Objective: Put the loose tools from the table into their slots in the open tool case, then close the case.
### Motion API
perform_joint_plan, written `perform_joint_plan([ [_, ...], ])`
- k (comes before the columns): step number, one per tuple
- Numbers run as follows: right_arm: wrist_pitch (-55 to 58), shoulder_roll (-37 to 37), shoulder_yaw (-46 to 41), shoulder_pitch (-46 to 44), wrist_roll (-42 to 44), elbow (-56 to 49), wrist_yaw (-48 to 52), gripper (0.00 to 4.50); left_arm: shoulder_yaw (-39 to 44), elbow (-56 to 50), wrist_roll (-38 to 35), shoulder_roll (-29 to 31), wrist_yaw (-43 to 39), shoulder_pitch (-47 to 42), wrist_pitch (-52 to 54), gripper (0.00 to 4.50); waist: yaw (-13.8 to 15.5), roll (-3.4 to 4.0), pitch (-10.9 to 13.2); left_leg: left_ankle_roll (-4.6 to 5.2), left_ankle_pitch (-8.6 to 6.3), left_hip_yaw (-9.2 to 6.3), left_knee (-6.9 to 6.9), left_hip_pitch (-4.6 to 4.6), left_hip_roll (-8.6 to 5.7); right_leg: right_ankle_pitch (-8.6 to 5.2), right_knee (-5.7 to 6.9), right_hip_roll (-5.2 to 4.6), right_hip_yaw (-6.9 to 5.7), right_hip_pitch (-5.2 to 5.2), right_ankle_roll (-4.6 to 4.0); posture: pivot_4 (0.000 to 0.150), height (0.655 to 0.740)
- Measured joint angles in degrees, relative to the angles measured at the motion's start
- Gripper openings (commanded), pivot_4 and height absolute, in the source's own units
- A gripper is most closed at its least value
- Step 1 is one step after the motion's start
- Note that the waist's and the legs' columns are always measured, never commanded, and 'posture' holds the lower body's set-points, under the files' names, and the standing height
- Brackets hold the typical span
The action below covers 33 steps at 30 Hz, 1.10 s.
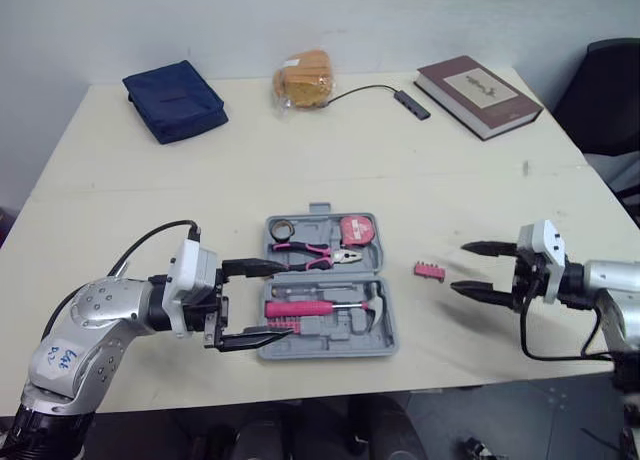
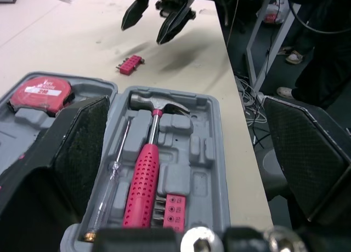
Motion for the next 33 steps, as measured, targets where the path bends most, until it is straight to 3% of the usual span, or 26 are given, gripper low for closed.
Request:
perform_joint_plan([
  [9,-10.87,4.95,5.58,-8.31,-5.18,16.96,5.92,4.44,0.26,-2.66,-0.46,1.12,0.62,1.74,1.27,4.50,0.11,0.06,0.04,-0.01,0.03,-0.02,0.16,-0.05,0.03,0.00,0.05,-0.07,0.23,0.00,-0.01,0.150,0.7400],
  [24,-16.73,5.71,5.77,-12.25,-6.41,25.75,7.19,4.44,2.91,-4.41,-0.90,2.44,0.97,2.88,2.53,4.50,0.13,0.06,0.04,-0.08,-0.01,-0.06,0.39,-0.05,0.12,-0.03,0.18,-0.05,0.35,0.02,-0.07,0.150,0.7400],
  [27,-16.93,5.73,5.76,-12.81,-6.40,26.89,7.54,3.76,3.81,-4.41,-0.93,3.08,0.87,3.21,2.66,4.50,0.12,0.06,0.04,-0.08,-0.01,-0.07,0.40,-0.05,0.12,-0.03,0.18,-0.05,0.35,0.02,-0.07,0.150,0.7400],
  [33,-16.73,6.60,5.67,-13.12,-6.19,27.72,7.82,1.14,4.81,-4.36,-1.64,4.93,-0.15,3.57,3.43,4.50,0.05,0.06,0.04,-0.12,-0.03,-0.07,0.42,-0.05,0.20,-0.05,0.19,-0.02,0.34,0.02,-0.11,0.150,0.7400],
])
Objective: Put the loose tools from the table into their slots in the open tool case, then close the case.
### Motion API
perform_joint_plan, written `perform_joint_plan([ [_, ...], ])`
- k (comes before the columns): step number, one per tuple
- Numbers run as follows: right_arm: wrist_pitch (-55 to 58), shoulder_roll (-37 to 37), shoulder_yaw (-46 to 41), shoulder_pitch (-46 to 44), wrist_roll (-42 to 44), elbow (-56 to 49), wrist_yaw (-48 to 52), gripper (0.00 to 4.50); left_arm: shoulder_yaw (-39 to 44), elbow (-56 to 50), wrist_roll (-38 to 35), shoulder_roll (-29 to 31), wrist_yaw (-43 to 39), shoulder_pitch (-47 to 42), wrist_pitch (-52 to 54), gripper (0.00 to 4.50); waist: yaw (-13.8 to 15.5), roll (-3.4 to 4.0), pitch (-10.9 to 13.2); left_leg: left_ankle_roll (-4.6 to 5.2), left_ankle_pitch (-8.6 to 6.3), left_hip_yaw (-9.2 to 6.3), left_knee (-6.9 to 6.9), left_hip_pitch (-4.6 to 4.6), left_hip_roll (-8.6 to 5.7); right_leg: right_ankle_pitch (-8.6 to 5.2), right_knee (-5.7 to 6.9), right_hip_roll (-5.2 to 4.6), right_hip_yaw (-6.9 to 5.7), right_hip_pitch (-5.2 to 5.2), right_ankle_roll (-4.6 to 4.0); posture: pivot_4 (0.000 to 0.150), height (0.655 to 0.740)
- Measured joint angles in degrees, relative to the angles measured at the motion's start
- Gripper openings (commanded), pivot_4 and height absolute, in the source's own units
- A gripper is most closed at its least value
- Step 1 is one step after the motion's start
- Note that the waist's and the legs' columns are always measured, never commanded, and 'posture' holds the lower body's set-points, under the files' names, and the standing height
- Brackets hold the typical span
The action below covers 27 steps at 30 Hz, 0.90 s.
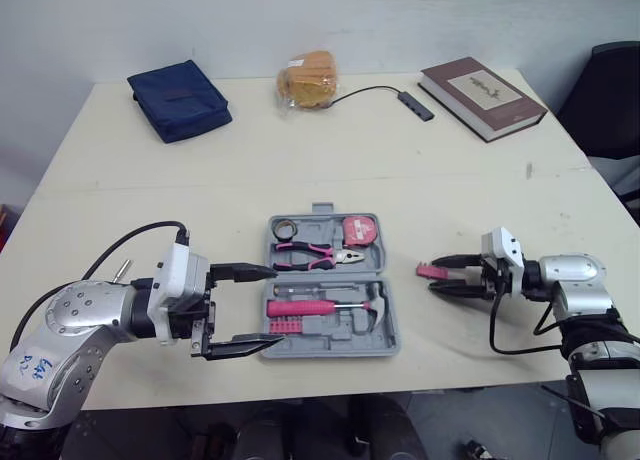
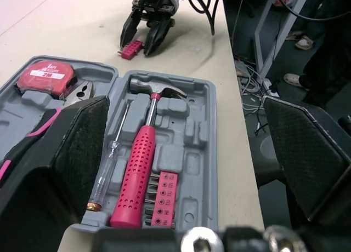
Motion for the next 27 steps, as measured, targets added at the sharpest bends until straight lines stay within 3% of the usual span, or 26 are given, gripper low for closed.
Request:
perform_joint_plan([
  [1,-0.06,0.25,-0.02,-0.19,0.02,0.17,0.09,0.78,0.69,0.01,-0.15,0.65,-0.29,0.04,0.29,4.50,-0.01,0.00,0.00,-0.02,-0.01,0.00,0.03,0.00,0.03,-0.01,0.01,0.02,0.00,0.00,-0.01,0.150,0.7400],
  [10,-1.55,1.21,-1.34,0.22,0.21,1.03,0.18,0.76,1.63,0.02,-1.72,2.42,-1.35,-1.61,2.14,4.50,-0.08,0.00,0.00,-0.12,-0.08,0.00,0.18,0.01,0.19,-0.04,0.06,0.10,0.00,0.03,-0.09,0.150,0.7400],
  [15,0.56,1.49,-1.62,3.60,0.79,-8.00,-0.97,0.76,0.15,0.33,-1.43,-0.09,-0.39,-4.28,1.20,4.50,-0.13,0.13,0.07,-0.15,-0.09,0.04,0.18,-0.04,0.21,-0.05,0.10,0.09,0.04,-0.05,-0.10,0.150,0.7400],
  [22,22.91,-5.43,-2.00,8.71,5.26,-41.91,-7.68,0.76,-2.25,4.08,3.04,-1.58,-2.15,-4.47,-4.21,4.50,0.11,0.40,0.23,-0.22,-0.17,0.04,0.22,-0.08,0.29,-0.06,0.10,0.06,0.03,-0.14,-0.12,0.150,0.7400],
  [27,42.20,-9.29,2.67,10.24,7.29,-64.01,-12.42,0.76,-3.86,9.80,8.63,-1.66,-4.88,-3.35,-10.72,4.50,0.14,0.39,0.23,-0.31,-0.40,0.04,0.23,-0.14,0.52,-0.17,0.08,0.09,-0.16,-0.20,-0.33,0.150,0.7400],
])
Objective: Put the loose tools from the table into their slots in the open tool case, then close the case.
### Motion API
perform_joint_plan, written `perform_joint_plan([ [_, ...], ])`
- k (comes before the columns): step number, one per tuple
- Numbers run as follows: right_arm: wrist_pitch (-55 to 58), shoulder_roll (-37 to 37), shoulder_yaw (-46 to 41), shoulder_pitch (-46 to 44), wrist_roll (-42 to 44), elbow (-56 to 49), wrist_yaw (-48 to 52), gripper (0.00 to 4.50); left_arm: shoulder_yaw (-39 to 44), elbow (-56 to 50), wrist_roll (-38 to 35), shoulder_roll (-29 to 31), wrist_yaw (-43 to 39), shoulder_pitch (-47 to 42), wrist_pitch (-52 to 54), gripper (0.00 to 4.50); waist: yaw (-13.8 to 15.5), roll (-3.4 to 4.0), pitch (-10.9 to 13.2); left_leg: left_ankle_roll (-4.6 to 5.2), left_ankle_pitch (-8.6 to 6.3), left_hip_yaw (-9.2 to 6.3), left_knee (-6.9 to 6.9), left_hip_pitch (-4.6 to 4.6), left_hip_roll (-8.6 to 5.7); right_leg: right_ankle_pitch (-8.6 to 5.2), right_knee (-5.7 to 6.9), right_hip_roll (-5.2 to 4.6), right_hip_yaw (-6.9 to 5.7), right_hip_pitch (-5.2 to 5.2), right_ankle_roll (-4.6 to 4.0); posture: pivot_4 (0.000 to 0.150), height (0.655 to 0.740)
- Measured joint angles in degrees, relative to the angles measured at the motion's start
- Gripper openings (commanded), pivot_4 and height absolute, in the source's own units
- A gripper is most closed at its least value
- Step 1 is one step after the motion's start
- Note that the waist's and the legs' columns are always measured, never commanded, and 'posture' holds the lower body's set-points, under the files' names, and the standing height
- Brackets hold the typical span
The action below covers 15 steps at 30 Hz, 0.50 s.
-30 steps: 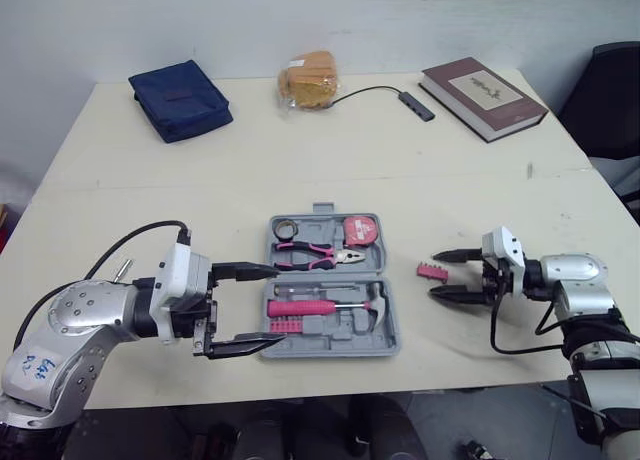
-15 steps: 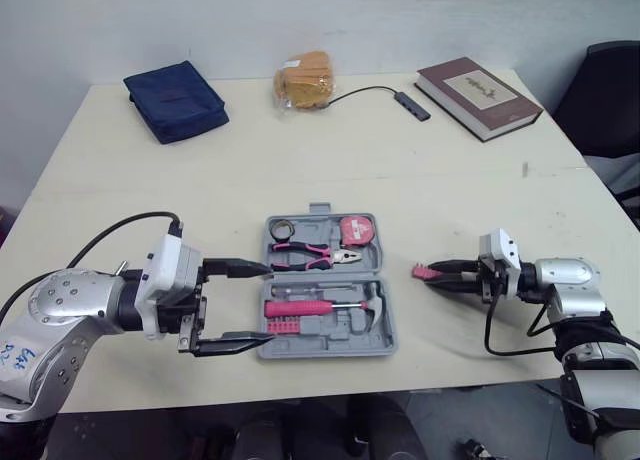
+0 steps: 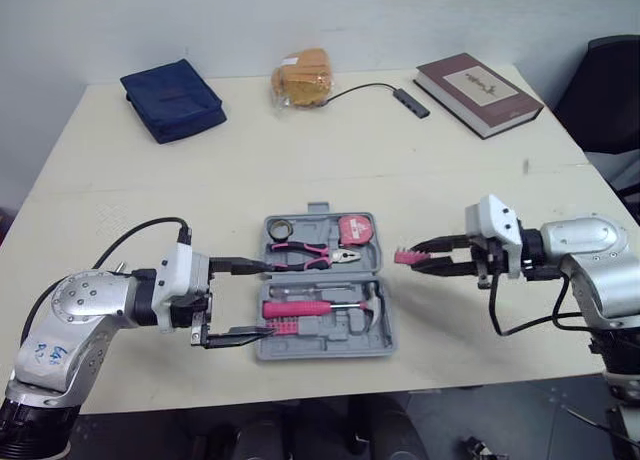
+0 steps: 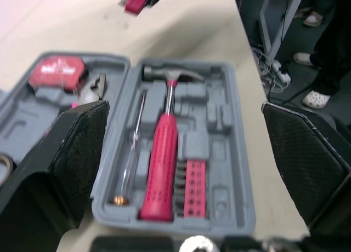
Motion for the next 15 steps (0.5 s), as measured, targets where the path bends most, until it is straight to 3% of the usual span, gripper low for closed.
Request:
perform_joint_plan([
  [6,15.68,2.02,7.91,-2.15,2.25,-13.81,-6.37,0.76,0.27,0.10,-0.86,-0.11,-2.38,3.11,-0.95,4.50,-0.03,-0.01,-0.01,0.04,-0.02,0.06,0.13,-0.49,-0.02,0.00,0.09,0.01,-0.05,-0.54,-0.01,0.150,0.7400],
  [15,18.59,3.00,19.65,-5.08,-2.66,-15.52,-9.29,0.76,2.40,-1.61,-1.36,0.22,-1.25,7.35,0.05,4.50,-0.01,-0.05,-0.02,0.15,0.04,0.07,0.22,-0.74,-0.11,0.01,0.21,0.10,-0.45,-0.77,0.01,0.150,0.7400],
])
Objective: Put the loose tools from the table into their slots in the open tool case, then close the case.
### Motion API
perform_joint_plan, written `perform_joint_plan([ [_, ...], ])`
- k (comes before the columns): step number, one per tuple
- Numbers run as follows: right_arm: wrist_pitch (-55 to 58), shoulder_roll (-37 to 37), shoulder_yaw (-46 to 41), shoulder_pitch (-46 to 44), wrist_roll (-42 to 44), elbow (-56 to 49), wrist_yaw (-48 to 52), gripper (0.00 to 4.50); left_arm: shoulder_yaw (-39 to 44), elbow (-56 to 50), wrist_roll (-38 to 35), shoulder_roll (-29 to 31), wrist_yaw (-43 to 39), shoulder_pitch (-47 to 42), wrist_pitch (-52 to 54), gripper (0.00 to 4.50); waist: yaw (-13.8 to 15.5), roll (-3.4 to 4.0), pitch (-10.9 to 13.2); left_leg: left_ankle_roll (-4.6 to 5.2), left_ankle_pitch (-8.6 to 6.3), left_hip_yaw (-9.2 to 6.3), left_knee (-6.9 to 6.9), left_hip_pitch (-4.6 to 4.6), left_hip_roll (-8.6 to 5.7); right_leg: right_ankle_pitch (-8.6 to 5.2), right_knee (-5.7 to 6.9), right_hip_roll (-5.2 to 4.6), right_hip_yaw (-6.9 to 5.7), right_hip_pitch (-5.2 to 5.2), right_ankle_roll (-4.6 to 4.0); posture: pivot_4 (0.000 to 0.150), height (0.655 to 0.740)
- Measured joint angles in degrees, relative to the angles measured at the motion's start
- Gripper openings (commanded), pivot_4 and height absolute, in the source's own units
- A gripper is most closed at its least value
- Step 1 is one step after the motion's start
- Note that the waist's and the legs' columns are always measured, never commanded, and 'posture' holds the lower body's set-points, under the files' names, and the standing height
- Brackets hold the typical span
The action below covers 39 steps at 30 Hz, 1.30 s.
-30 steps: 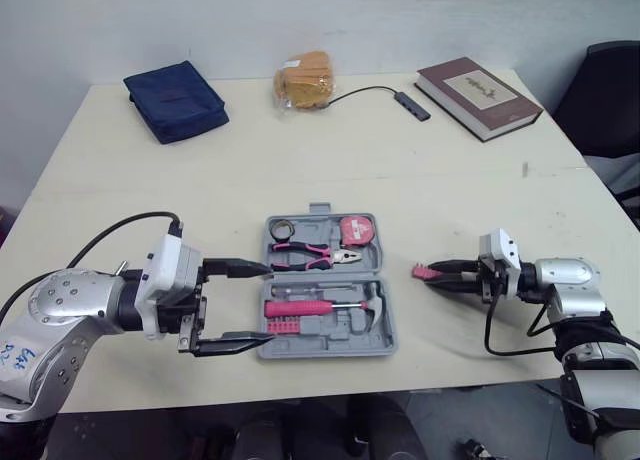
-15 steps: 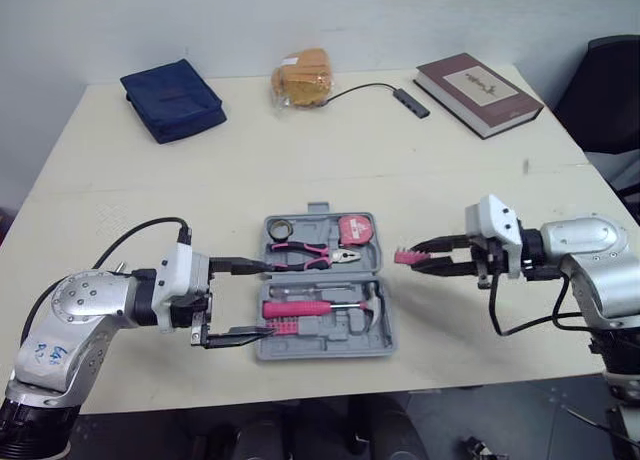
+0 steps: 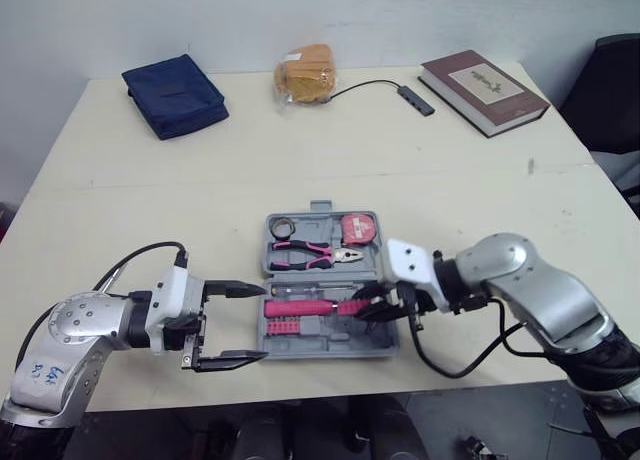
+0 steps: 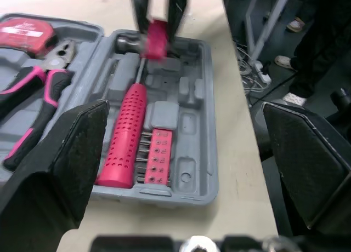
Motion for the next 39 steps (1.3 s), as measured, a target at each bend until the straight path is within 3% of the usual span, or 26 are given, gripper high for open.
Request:
perform_joint_plan([
  [23,7.95,4.86,7.98,-5.11,-3.26,1.02,-3.74,0.76,0.93,-3.74,-0.10,0.27,1.71,3.02,1.98,4.50,-0.11,-0.04,-0.02,-0.01,0.02,-0.02,0.00,0.01,0.02,0.01,0.04,0.03,-0.16,0.00,-0.04,0.150,0.7400],
  [39,10.69,7.97,8.06,-5.37,-2.53,1.43,-4.31,0.76,0.93,-3.69,-0.10,0.31,2.02,3.16,2.91,4.50,-0.17,-0.09,-0.05,-0.02,0.02,-0.02,0.00,0.01,0.06,0.00,0.05,0.09,-0.17,0.00,-0.06,0.150,0.7400],
])
